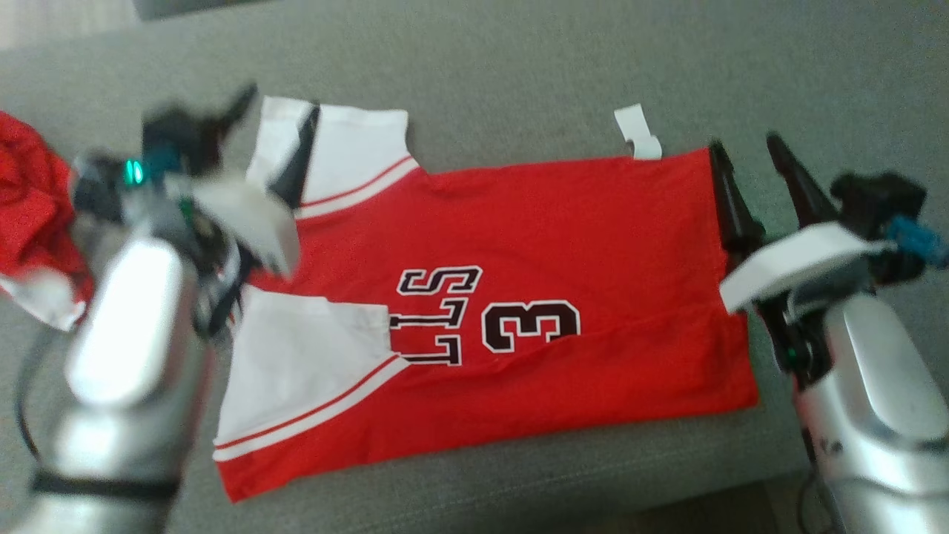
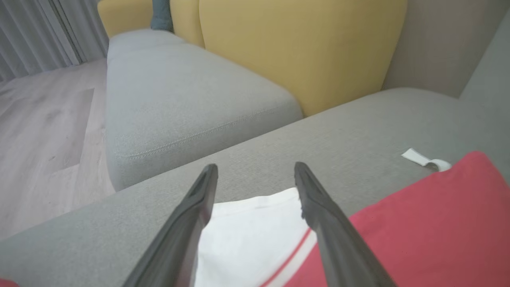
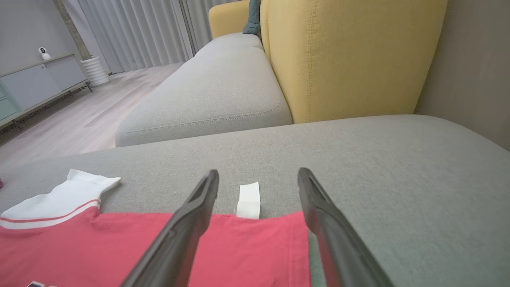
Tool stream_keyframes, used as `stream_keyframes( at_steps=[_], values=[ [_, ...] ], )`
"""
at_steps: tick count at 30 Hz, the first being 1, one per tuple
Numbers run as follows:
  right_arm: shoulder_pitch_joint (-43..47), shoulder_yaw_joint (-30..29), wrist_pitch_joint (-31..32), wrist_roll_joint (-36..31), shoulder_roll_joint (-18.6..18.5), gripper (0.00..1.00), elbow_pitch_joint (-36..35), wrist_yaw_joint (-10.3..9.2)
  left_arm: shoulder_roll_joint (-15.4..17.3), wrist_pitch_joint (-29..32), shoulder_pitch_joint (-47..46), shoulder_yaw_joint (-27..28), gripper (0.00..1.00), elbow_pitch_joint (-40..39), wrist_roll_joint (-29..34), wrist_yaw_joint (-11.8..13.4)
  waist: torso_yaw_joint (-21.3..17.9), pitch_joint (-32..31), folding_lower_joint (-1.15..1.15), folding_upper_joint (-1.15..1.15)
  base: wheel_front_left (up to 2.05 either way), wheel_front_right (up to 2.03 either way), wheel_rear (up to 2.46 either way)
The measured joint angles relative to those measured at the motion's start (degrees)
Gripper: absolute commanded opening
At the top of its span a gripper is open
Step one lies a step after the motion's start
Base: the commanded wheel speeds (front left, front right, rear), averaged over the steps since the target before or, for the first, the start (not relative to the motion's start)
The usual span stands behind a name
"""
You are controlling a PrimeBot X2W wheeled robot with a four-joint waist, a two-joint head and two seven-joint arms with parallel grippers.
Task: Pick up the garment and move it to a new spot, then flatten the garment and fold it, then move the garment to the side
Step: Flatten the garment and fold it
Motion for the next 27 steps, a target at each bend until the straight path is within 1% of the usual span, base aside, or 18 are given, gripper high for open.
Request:
stream_keyframes(
  at_steps=[1,2,4,6,10,12,16,19,25,27],
  values=[
    [-1.3,0.3,0.1,0.0,0.2,1.0,0.1,0.0,0.8,2.2,-3.2,-0.8,1.0,1.8,-0.9,0.0,-0.3,1.0,0.0,0.0,0.0,0.0,0.0],
    [-1.3,0.3,0.1,0.0,0.2,1.0,0.1,0.0,0.8,2.2,-3.2,-0.8,1.0,1.8,-0.9,0.0,-0.3,1.0,0.0,0.0,0.0,0.0,0.0],
    [-3.9,1.6,0.1,0.0,0.4,1.0,0.7,0.0,3.2,5.7,-8.5,-3.3,1.0,5.4,-2.0,0.0,-1.1,2.7,0.0,0.0,0.0,0.0,0.0],
    [-6.0,2.8,0.1,0.2,0.6,1.0,1.3,0.0,5.8,8.9,-12.5,-6.7,1.0,9.0,-4.3,-0.2,-2.3,4.1,0.01,0.0,0.0,0.0,0.0],
    [-8.8,4.3,-0.5,0.7,0.7,1.0,2.4,0.0,10.3,12.8,-18.0,-13.7,1.0,14.4,-7.8,-0.5,-4.9,6.3,0.01,0.0,0.0,0.0,0.0],
    [-9.7,5.2,-0.7,0.9,0.7,1.0,3.1,0.0,12.2,14.5,-20.3,-16.8,1.0,16.8,-8.3,-0.5,-6.0,7.2,0.01,0.0,0.0,0.0,0.0],
    [-11.3,6.5,-1.3,1.5,0.8,1.0,4.0,0.0,15.4,15.7,-23.6,-20.6,1.0,21.7,-8.4,-0.5,-7.9,8.7,0.01,0.0,0.0,0.0,0.0],
    [-12.0,7.1,-1.8,2.2,0.8,1.0,4.6,0.0,16.4,15.7,-24.9,-22.4,1.0,24.6,-8.3,-0.5,-8.9,9.3,0.01,0.0,0.0,0.0,0.0],
    [-12.8,7.7,-2.2,2.7,0.7,1.0,5.4,0.0,16.3,15.4,-26.5,-23.8,1.0,29.2,-11.1,-0.5,-9.9,9.8,0.0,0.0,0.0,0.0,0.0],
    [-12.9,7.8,-2.4,2.7,0.7,1.0,5.5,0.0,16.3,16.1,-27.1,-24.6,1.0,30.5,-11.8,-0.5,-10.2,10.1,0.0,0.0,0.0,0.0,0.0]
  ],
)
